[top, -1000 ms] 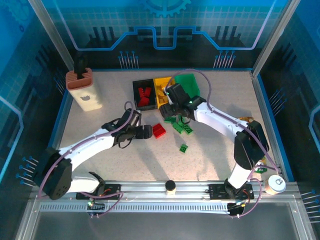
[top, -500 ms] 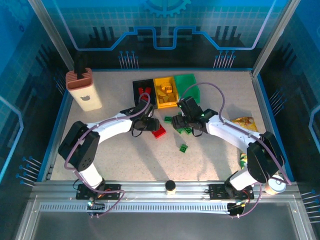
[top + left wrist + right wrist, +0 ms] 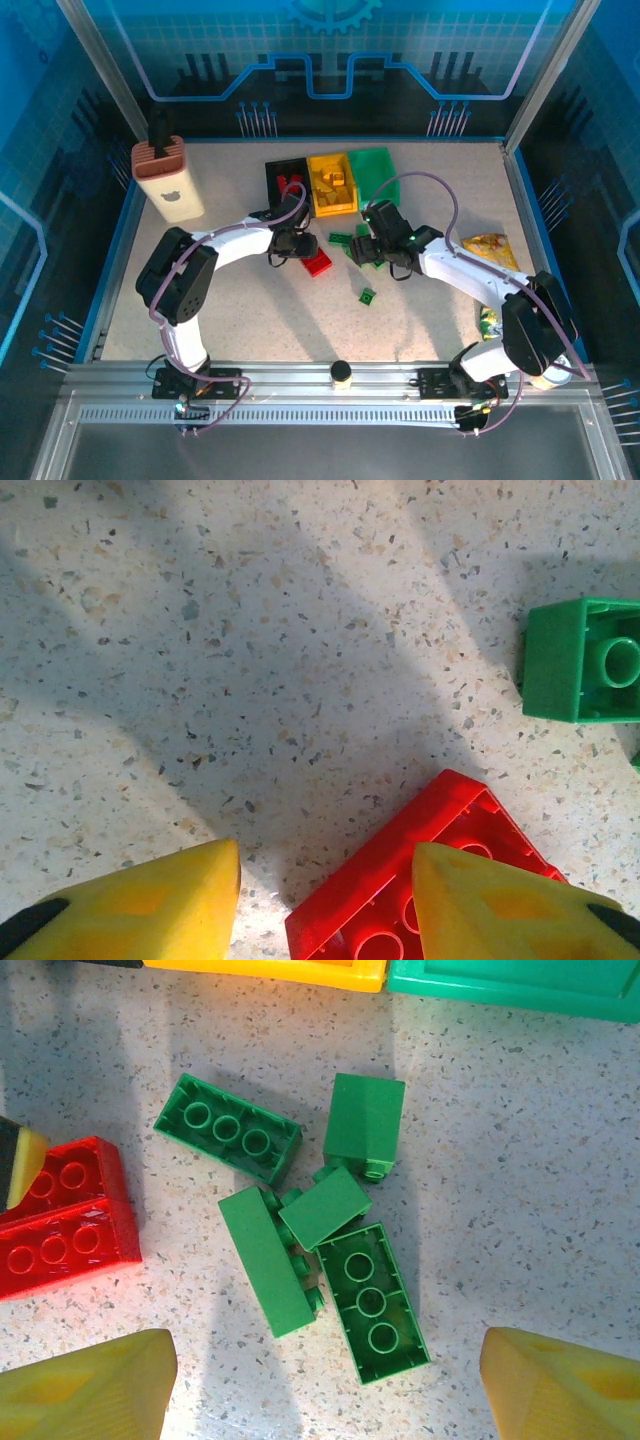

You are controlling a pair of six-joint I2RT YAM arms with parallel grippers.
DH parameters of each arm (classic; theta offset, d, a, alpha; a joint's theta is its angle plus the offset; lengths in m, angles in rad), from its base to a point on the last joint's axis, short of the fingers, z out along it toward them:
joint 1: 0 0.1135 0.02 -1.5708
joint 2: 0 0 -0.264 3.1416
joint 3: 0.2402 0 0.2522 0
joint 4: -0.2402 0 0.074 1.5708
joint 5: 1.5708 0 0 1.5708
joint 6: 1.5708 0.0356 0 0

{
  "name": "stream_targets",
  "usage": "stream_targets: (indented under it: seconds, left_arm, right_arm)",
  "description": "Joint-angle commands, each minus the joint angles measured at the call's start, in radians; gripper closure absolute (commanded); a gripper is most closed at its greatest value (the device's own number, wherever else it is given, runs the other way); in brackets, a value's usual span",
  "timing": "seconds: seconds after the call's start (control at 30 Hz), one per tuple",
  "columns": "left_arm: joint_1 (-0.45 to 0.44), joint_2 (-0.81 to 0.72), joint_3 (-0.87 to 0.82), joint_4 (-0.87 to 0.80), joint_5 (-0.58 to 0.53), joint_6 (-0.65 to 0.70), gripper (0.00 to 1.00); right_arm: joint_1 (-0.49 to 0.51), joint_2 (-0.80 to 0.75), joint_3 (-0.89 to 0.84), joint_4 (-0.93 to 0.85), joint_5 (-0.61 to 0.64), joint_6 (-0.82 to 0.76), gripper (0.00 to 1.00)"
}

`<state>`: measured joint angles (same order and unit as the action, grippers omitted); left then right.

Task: Sort the legos into containers by color

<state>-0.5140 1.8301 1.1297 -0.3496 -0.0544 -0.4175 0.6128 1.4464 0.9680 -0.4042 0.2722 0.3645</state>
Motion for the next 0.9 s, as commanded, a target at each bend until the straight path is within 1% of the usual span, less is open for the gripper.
stream_targets:
  seconds: [0.0, 0.1, 0.23, 0.4, 0.5, 0.57, 0.63, 0.73, 0.87]
  left_arm:
    - [-0.001, -0.014, -0.02, -0.015, 0.012, 0.001, 0.51]
    - [0.004, -0.014, -0.038, -0.02, -0.014, -0.005, 0.52]
    - [0.03, -0.045, -0.09, -0.012, -0.019, -0.044, 0.52]
    - [0.038, -0.145, -0.154, -0.028, -0.079, -0.08, 0.52]
    - [0.038, -0.214, -0.185, -0.062, -0.135, -0.124, 0.52]
    - [0.024, -0.255, -0.195, -0.082, -0.169, -0.14, 0.52]
    - [0.0, -0.282, -0.191, -0.086, -0.183, -0.121, 0.5]
    - [-0.029, -0.294, -0.172, -0.086, -0.17, -0.065, 0.45]
    - [-0.033, -0.236, -0.139, -0.085, -0.086, -0.013, 0.4]
  right_arm:
    - [-0.012, -0.02, -0.02, 0.021, -0.021, 0.026, 0.2]
    - [-0.012, -0.024, -0.023, 0.022, -0.025, 0.034, 0.2]
    - [-0.012, -0.038, -0.029, 0.021, -0.021, 0.035, 0.2]
    - [-0.012, -0.041, -0.032, 0.019, -0.025, 0.035, 0.2]
    - [-0.01, -0.036, -0.036, 0.028, -0.035, 0.041, 0.2]
    - [-0.008, -0.034, -0.038, 0.035, -0.042, 0.046, 0.2]
    - [-0.004, -0.032, -0.038, 0.042, -0.045, 0.049, 0.2]
    - [0.001, -0.029, -0.04, 0.046, -0.048, 0.05, 0.2]
    - [0.002, -0.038, -0.051, 0.046, -0.045, 0.05, 0.2]
